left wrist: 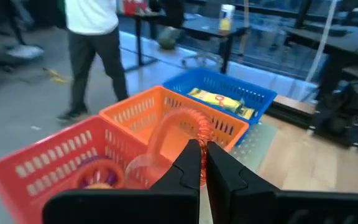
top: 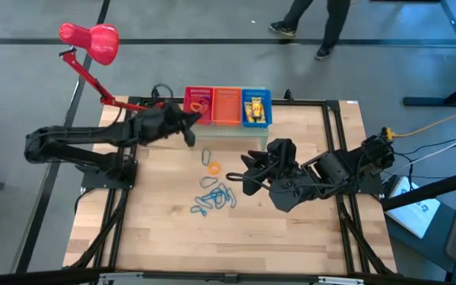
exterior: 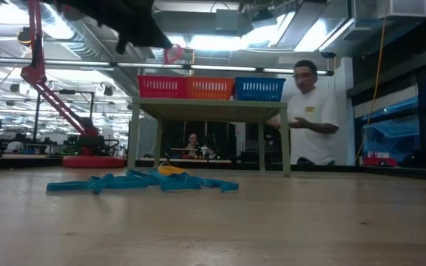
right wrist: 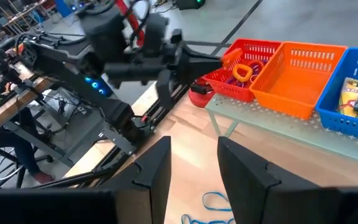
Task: Pick & Place Office Desk Supplies
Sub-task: Put the orange spring keychain into the red bin on the shelf, then put the yellow spring keychain into the red bin on the shelf
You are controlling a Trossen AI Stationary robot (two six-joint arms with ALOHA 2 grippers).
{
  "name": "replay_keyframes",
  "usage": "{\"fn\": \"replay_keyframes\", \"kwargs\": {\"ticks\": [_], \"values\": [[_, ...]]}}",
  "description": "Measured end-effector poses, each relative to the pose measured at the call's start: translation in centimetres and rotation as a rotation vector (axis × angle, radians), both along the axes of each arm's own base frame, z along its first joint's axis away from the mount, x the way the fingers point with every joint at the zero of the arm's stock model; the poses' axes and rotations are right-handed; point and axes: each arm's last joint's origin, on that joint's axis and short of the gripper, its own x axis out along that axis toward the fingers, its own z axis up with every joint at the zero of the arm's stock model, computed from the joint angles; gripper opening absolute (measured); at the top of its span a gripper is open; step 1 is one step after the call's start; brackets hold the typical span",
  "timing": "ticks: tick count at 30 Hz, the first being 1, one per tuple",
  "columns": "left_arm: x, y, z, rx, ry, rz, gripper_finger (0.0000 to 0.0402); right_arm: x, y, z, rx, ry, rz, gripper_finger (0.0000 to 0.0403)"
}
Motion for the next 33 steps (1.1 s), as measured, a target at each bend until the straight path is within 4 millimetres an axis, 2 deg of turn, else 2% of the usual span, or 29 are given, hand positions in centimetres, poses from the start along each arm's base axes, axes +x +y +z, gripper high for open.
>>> {"fn": "replay_keyframes", "kwargs": {"ticks": [8,13,19,28,33], "values": [[-0.5,4.6,-0.8,-0.1,-0.006,-0.007,0.0003,0.1,-0.3,0.0,-0.01,0.002,-0.01,0.0132],[-0.9,5.7,-1.1,-0.113,0.009,-0.066,0.0018,0.1,-0.3,0.0,-0.015,-0.001,-0.015,0.0132],[-1.5,6.7,-1.1,-0.103,0.011,-0.019,0.0069,0.1,-0.4,0.1,-0.027,-0.007,-0.03,0.0132],[-1.6,6.7,-0.6,-0.067,-0.006,-0.111,0.0156,0.2,-0.6,0.1,-0.027,-0.007,-0.037,0.0132],[-1.4,4.4,0.5,0.022,0.032,-0.338,0.0181,0.2,-0.6,0.1,-0.025,-0.008,-0.038,0.0132]]}}
